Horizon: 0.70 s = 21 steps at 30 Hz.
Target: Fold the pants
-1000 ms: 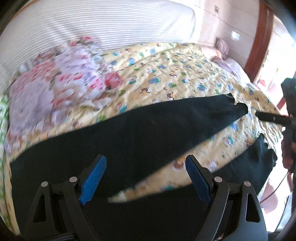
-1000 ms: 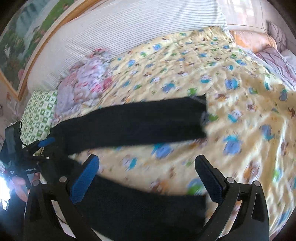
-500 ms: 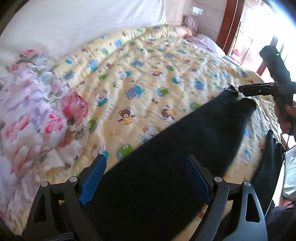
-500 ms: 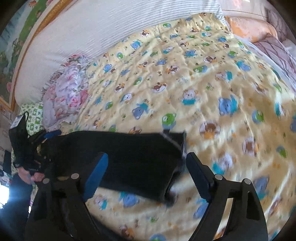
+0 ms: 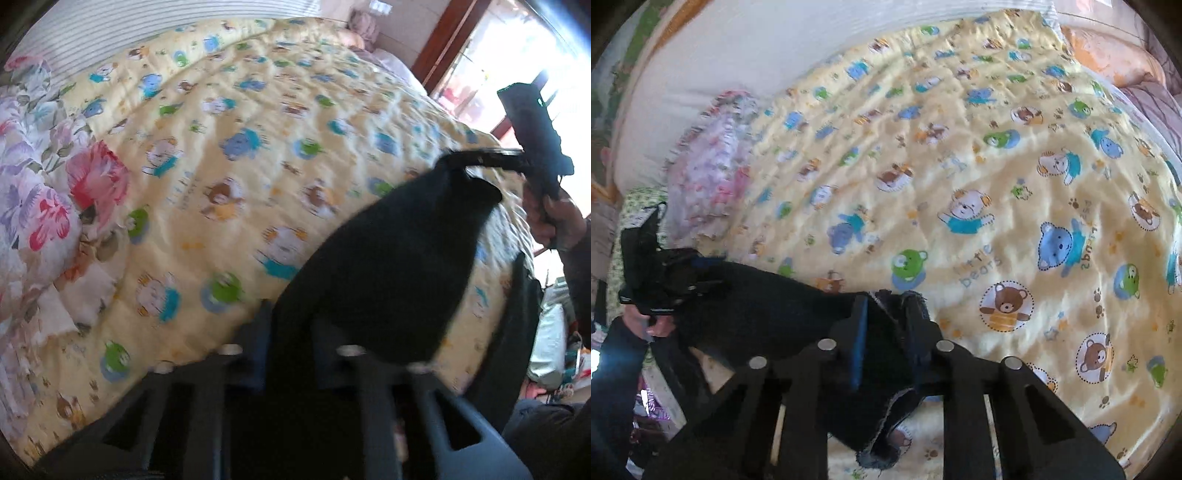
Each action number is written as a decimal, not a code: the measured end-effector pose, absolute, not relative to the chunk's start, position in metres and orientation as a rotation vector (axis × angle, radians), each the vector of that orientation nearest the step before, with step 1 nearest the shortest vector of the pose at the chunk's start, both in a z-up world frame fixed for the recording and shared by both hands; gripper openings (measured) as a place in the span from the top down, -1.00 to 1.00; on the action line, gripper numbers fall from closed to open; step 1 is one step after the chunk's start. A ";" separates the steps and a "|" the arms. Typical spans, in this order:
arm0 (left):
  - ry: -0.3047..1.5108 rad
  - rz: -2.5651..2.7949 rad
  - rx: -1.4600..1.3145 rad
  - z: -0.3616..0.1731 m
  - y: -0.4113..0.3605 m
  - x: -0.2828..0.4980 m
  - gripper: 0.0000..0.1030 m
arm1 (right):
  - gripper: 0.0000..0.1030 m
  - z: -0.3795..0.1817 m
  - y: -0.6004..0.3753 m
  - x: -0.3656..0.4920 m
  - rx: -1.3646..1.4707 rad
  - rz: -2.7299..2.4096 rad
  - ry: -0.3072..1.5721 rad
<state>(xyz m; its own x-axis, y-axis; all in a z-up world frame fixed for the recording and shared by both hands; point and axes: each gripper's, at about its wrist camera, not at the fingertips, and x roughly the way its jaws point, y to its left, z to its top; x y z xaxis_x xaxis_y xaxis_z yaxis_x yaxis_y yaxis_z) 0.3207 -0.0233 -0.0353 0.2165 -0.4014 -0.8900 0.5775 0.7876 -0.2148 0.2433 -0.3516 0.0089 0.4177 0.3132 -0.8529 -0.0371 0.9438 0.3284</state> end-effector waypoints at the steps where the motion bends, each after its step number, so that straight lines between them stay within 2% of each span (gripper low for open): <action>1: 1.157 -0.683 0.185 -0.032 -0.025 0.313 0.79 | 0.65 0.013 -0.350 0.240 0.271 0.230 1.110; 11: 1.051 -0.676 0.115 0.020 -0.015 0.230 0.86 | 0.68 0.054 -0.339 0.188 0.245 0.292 0.980; 21: 1.003 -0.684 0.041 0.035 -0.032 0.155 0.87 | 0.72 0.060 -0.339 0.114 0.225 0.327 0.926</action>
<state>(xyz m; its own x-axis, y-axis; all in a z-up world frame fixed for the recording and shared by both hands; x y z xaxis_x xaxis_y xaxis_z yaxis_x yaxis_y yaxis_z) 0.1546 -0.0324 0.0346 0.3496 -0.5093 -0.7864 0.5459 0.7929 -0.2708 0.1140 -0.3392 0.0595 0.5574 0.3701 -0.7432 -0.1784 0.9276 0.3281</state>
